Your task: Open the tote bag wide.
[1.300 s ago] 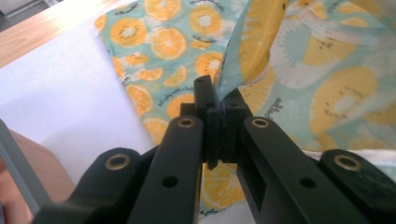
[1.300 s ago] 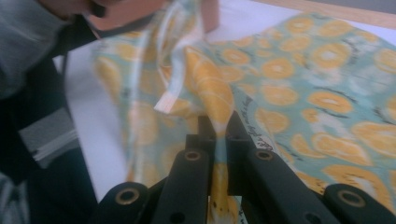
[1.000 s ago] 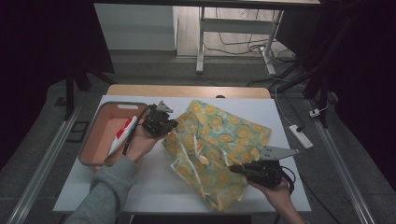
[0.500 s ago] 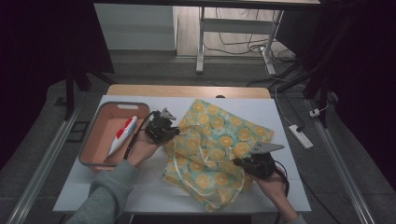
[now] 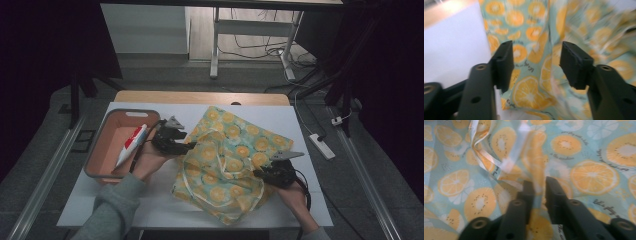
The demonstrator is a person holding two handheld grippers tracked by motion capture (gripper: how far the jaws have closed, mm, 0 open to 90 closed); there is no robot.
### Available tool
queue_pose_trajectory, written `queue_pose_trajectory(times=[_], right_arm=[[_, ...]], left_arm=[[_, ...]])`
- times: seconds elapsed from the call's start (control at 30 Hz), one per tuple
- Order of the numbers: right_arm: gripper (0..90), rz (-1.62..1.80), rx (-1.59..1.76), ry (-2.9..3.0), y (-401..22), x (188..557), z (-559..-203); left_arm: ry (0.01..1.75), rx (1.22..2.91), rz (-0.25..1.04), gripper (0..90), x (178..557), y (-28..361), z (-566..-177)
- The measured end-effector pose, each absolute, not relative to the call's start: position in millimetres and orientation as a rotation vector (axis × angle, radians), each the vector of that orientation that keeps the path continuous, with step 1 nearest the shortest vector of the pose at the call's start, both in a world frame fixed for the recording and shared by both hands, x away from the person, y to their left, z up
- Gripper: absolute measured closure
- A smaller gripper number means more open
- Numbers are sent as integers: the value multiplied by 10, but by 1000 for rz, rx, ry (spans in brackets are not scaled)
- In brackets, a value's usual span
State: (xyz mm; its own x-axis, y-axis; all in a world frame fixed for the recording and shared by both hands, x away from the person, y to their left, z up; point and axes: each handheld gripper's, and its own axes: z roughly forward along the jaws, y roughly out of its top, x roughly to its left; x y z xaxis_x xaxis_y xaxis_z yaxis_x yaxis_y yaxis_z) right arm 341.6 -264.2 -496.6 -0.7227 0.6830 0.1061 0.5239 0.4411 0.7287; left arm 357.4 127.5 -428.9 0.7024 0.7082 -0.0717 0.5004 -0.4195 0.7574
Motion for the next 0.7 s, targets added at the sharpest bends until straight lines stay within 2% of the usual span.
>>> queue_pose_trajectory(times=[0.13,0.17,0.23,0.37,0.47,0.57,0.7], right_arm=[[389,1186,1045,2449,-2711,3334,-4790],[332,1195,1036,2433,-2720,3288,-4702],[278,1237,984,2406,-2729,3183,-4503],[230,1273,842,2420,-2576,2978,-4167],[235,1256,762,2479,-2341,2894,-4121],[226,1172,728,2539,-2159,2941,-4223],[224,1158,717,2576,-2051,2983,-4286]], left_arm=[[875,2083,313,354,3327,1391,-4156],[861,2083,308,349,3269,1400,-4150],[834,2087,275,348,3169,1392,-4164],[769,2116,259,336,3018,1281,-4234],[741,2204,270,347,3023,1121,-4354],[737,2241,259,418,3103,1024,-4468],[760,2283,252,564,3225,954,-4593]])
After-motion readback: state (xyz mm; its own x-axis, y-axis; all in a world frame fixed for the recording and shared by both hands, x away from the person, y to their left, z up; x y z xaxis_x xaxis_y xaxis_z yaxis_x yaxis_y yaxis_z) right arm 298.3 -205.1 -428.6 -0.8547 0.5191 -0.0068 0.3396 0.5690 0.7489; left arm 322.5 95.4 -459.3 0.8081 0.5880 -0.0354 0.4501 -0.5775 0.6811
